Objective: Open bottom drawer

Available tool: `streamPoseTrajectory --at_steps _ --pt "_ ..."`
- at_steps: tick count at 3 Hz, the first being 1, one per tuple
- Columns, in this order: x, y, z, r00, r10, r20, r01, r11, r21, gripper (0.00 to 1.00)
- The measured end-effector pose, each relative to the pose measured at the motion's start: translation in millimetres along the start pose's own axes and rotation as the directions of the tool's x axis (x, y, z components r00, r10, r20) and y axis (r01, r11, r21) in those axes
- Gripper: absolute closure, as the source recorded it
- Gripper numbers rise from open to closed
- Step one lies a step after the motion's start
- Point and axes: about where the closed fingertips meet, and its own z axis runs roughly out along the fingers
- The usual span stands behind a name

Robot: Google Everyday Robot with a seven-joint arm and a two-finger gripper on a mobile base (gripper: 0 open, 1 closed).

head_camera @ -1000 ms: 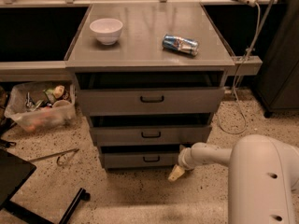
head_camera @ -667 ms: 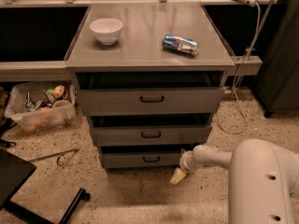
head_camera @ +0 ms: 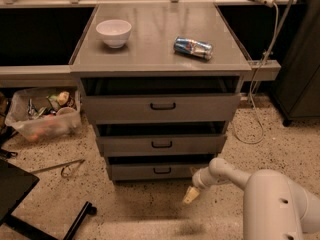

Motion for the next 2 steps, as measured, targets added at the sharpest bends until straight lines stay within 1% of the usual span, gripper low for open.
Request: streamPoseTrajectory --at_steps 1,2 --pt "2.9 -24.4 -11.4 0.999 -0.048 -0.002 0.049 0.9987 0.017 0.00" --pt "2.0 -26.2 -11.3 0.999 -0.042 -0.001 0.042 0.9988 0.025 0.00"
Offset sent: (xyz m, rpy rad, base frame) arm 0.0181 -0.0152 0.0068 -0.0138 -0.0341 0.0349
